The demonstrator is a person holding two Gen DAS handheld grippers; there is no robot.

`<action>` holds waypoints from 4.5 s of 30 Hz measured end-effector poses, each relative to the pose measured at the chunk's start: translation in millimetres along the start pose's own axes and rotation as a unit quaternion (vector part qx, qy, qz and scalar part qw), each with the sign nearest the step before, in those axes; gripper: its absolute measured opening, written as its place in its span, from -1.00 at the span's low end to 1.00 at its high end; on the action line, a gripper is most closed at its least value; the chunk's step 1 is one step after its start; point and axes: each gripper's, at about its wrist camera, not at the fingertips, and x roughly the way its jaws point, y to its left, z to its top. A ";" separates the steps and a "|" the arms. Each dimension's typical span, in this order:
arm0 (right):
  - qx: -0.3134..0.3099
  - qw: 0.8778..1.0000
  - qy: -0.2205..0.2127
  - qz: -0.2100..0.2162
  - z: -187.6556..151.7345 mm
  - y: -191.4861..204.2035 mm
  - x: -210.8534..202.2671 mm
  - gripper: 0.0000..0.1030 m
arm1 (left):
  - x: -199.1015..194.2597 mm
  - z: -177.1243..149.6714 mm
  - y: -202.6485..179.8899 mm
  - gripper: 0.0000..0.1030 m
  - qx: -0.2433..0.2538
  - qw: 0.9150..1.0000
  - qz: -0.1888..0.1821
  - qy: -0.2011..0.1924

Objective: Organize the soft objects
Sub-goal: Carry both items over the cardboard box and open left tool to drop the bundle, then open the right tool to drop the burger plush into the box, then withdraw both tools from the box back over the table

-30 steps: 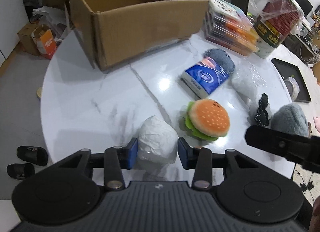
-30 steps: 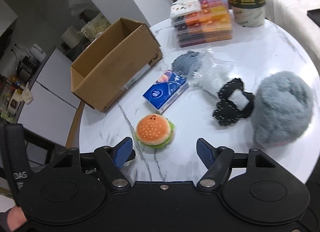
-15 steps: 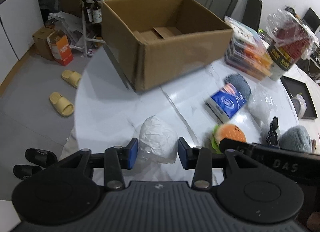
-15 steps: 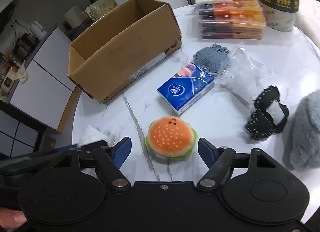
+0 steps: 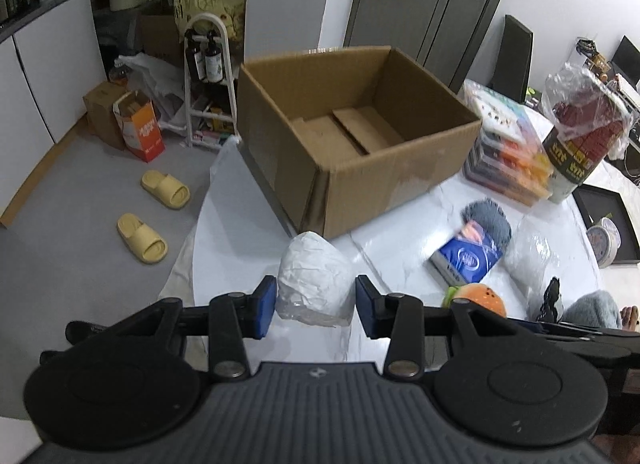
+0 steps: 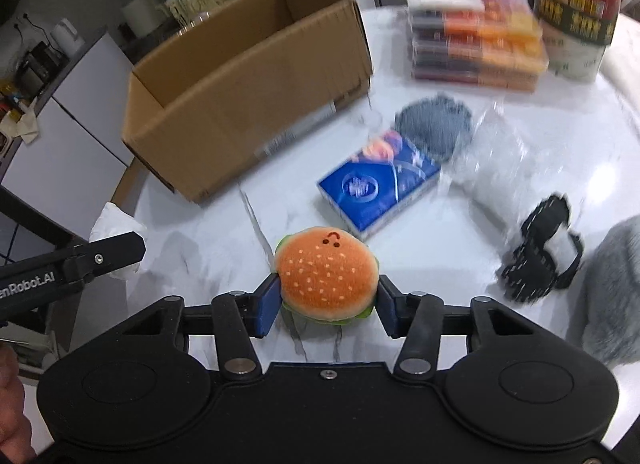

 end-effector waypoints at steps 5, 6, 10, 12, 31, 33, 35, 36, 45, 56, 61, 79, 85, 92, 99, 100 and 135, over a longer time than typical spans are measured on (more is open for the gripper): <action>-0.005 1.000 -0.019 0.000 11.7 5.3 -17.1 -0.05 | -9.5 11.2 0.5 -0.20 0.001 1.000 0.005 -0.018; -0.007 1.000 -0.024 0.000 14.3 6.5 -20.9 -0.05 | -11.2 13.5 0.0 -0.20 0.002 1.000 0.006 -0.022; -0.014 0.999 -0.043 0.003 25.3 11.0 -35.1 -0.05 | -16.8 23.8 -1.4 -0.20 0.003 0.999 0.007 -0.037; -0.020 0.998 -0.054 0.005 31.1 14.6 -42.2 -0.05 | -19.1 29.0 -1.2 -0.20 0.003 0.999 0.007 -0.043; -0.049 0.993 -0.105 0.008 93.5 36.5 -46.4 -0.05 | -7.7 95.2 -4.1 -0.20 -0.011 0.997 -0.004 -0.079; -0.047 0.993 -0.105 0.009 100.2 35.7 -42.8 -0.05 | -3.2 99.5 -4.4 -0.20 -0.013 0.997 -0.007 -0.076; -0.046 0.993 -0.105 0.009 107.8 35.2 -38.7 -0.05 | 3.0 103.9 -5.6 -0.20 -0.013 0.997 -0.008 -0.072; -0.045 0.993 -0.105 0.010 110.6 35.0 -37.4 -0.05 | 6.4 106.3 -5.8 -0.20 -0.014 0.997 -0.009 -0.070; -0.043 0.994 -0.104 0.008 134.6 32.2 -23.0 -0.05 | 40.1 120.6 -4.7 -0.20 -0.027 0.999 -0.009 -0.043; -0.032 0.995 -0.092 0.003 144.5 29.4 -7.4 -0.05 | 67.6 124.4 -3.0 -0.19 -0.040 0.999 -0.013 -0.009; -0.023 0.996 -0.090 0.009 143.2 27.4 -2.7 -0.05 | 63.1 129.2 0.2 -0.07 -0.045 0.999 -0.024 -0.018; -0.037 0.997 -0.069 0.029 147.4 49.1 24.7 -0.04 | 29.8 111.9 25.7 0.12 -0.069 0.997 0.017 -0.035; -0.039 0.995 -0.072 0.054 147.5 60.3 23.1 0.24 | 24.3 105.6 32.5 0.26 -0.076 0.996 0.027 -0.035; -0.024 0.995 -0.086 0.045 142.0 43.6 -1.4 0.50 | 16.7 97.9 28.0 0.66 -0.068 0.997 0.029 -0.034; -0.018 0.994 -0.096 0.038 123.7 23.2 -33.0 0.69 | 3.7 90.4 12.6 0.88 -0.050 0.997 0.049 -0.035; -0.018 0.994 -0.097 0.037 120.8 22.0 -37.3 0.79 | 1.5 90.1 11.4 0.90 -0.049 0.997 0.047 -0.038; 0.013 0.987 -0.156 0.015 43.2 -34.4 -149.9 1.00 | -88.0 36.7 -48.6 1.00 0.041 0.997 0.000 -0.071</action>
